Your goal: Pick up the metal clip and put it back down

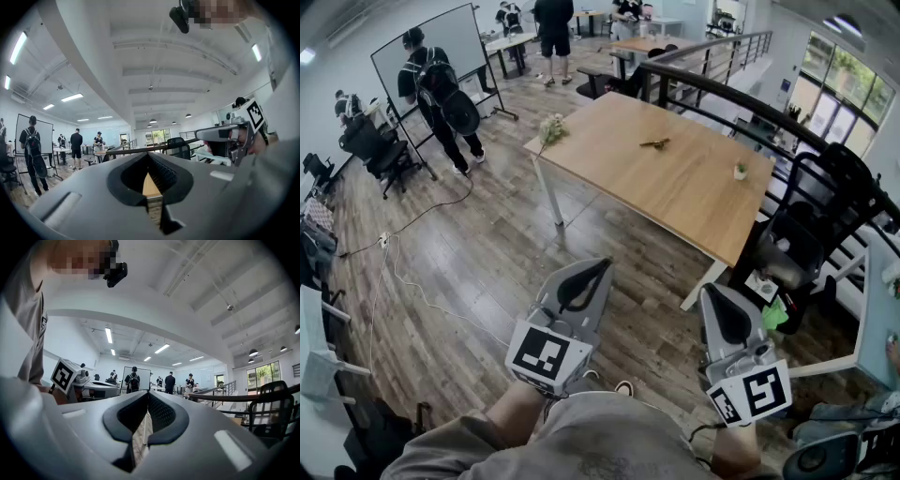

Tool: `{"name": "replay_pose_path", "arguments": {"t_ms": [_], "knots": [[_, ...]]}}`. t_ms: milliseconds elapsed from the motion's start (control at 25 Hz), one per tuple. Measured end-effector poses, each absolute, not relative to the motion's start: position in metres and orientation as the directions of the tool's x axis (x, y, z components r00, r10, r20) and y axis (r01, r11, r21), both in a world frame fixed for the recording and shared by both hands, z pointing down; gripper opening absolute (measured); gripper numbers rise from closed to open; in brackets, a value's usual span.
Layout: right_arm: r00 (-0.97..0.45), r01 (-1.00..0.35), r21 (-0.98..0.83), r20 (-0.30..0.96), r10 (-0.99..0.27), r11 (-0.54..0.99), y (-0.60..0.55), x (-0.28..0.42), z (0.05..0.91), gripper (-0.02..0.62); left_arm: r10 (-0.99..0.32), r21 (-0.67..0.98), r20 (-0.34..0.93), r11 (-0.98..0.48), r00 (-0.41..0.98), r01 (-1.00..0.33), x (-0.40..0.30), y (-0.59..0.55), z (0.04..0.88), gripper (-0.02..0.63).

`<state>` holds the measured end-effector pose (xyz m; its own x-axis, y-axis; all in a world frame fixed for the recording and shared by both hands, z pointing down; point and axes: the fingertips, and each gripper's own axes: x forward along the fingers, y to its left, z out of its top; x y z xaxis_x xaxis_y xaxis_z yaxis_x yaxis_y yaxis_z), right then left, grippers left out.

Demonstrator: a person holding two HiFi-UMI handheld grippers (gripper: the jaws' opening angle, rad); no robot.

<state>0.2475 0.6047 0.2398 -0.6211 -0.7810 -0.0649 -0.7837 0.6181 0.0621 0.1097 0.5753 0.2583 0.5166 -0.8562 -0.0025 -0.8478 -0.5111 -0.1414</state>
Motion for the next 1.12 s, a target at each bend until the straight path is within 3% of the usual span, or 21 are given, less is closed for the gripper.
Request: {"name": "replay_pose_path", "arguments": {"t_ms": [800, 840, 920, 1120], "knots": [[-0.629, -0.776, 0.043, -0.112, -0.769, 0.629, 0.604, 0.247, 0.242, 0.021, -0.862, -0.120, 0.030, -0.506, 0.506, -0.854, 0.108, 0.575, 0.262, 0.000], [-0.625, -0.780, 0.051, -0.118, -0.771, 0.624, 0.602, 0.247, 0.242, 0.048, -0.864, -0.112, 0.034, -0.503, 0.502, -0.857, 0.106, 0.574, 0.263, 0.000], [-0.623, -0.782, 0.076, -0.118, -0.773, 0.618, 0.596, 0.247, 0.241, 0.168, -0.867, -0.104, 0.040, -0.498, 0.497, -0.861, 0.105, 0.568, 0.264, 0.000], [-0.617, -0.786, 0.088, -0.090, -0.781, 0.611, 0.574, 0.249, 0.247, 0.192, -0.857, -0.138, 0.031, -0.513, 0.514, -0.847, 0.108, 0.548, 0.266, 0.000]]}}
